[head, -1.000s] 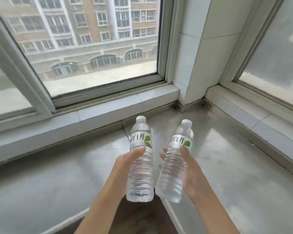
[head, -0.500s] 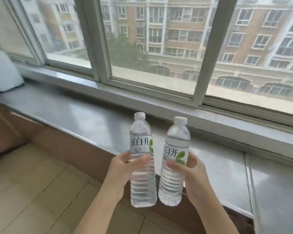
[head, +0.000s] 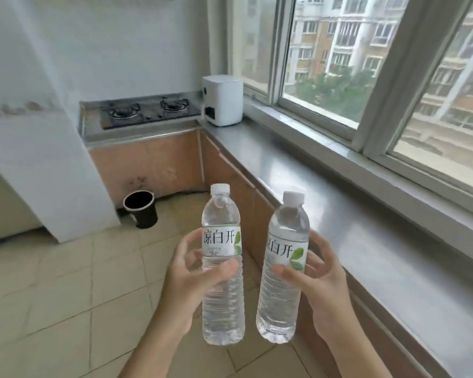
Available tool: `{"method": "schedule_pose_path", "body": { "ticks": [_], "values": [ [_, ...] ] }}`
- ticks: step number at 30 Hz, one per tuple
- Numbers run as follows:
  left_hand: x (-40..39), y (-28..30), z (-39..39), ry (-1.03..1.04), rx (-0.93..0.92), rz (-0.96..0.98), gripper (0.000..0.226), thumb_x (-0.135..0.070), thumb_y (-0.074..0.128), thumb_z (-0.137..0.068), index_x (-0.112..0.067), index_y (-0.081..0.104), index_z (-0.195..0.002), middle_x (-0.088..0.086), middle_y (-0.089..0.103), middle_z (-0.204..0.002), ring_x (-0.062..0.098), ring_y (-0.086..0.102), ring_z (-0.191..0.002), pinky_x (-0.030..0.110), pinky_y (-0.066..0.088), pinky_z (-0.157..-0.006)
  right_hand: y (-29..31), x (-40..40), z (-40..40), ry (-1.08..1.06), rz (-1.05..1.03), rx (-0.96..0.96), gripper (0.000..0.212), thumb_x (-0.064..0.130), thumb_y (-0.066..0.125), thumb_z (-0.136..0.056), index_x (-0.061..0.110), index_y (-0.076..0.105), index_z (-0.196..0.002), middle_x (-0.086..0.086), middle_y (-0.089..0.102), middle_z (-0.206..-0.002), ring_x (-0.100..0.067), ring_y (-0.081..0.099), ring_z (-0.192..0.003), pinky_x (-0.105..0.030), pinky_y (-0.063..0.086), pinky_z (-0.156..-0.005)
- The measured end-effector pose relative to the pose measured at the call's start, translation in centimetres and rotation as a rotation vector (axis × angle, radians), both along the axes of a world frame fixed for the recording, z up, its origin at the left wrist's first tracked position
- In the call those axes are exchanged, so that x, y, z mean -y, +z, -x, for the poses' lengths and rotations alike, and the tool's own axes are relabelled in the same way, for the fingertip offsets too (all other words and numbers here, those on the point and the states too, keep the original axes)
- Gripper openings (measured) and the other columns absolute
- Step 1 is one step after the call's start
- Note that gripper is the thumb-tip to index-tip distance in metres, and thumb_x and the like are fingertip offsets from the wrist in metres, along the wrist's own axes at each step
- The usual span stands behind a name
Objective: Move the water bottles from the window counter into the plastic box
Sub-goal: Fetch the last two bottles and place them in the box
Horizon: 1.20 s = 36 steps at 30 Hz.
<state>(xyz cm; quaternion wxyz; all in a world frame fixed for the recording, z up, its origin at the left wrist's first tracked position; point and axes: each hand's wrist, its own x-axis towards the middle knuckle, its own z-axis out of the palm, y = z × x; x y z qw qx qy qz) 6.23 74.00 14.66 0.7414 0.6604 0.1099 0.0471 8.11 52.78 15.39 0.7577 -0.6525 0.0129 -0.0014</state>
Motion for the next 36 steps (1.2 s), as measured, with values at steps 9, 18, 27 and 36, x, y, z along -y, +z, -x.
{"method": "schedule_pose_path", "body": {
  "ticks": [9,18,27,36],
  "values": [
    [-19.2,-0.7,0.6,0.395,0.023,-0.016,0.081,-0.041,0.090,-0.039,-0.049,0.058,-0.113,-0.007,0.072,-0.107,0.015,0.073,-0.092,0.025,0.055,-0.070,-0.6,-22.3,-7.4,0.412,0.001,0.015,0.083,0.020,0.089,-0.050,0.029,0.053,-0.124,-0.004,0.074,-0.103,-0.020,0.072,-0.091,-0.034,0.055,-0.071],
    [-31.5,-2.6,-2.3,0.802,0.049,0.037,0.070,-0.027,0.091,-0.048,-0.044,0.063,-0.109,0.000,0.074,-0.108,0.019,0.075,-0.088,0.024,0.057,-0.064,-2.1,-40.6,-15.1,0.807,0.026,0.027,0.081,0.012,0.087,-0.050,0.027,0.056,-0.123,-0.005,0.072,-0.105,-0.017,0.071,-0.092,-0.029,0.057,-0.069],
    [-45.5,-1.3,-9.2,1.085,0.043,-0.014,0.073,-0.032,0.091,-0.042,-0.045,0.065,-0.108,-0.006,0.073,-0.105,0.010,0.074,-0.089,0.023,0.057,-0.064,-1.5,-59.1,-24.7,1.078,0.027,0.011,0.081,0.015,0.089,-0.046,0.031,0.057,-0.119,0.006,0.072,-0.104,-0.014,0.070,-0.093,-0.034,0.055,-0.075],
    [-60.6,-2.1,-12.1,1.310,0.043,-0.011,0.075,-0.041,0.095,-0.040,-0.048,0.064,-0.108,-0.007,0.072,-0.114,0.023,0.067,-0.109,0.044,0.056,-0.087,-3.0,-76.9,-28.8,1.240,0.085,0.024,0.081,0.016,0.091,-0.044,0.036,0.060,-0.115,0.005,0.072,-0.102,-0.012,0.070,-0.091,-0.036,0.054,-0.075]
  ]
}}
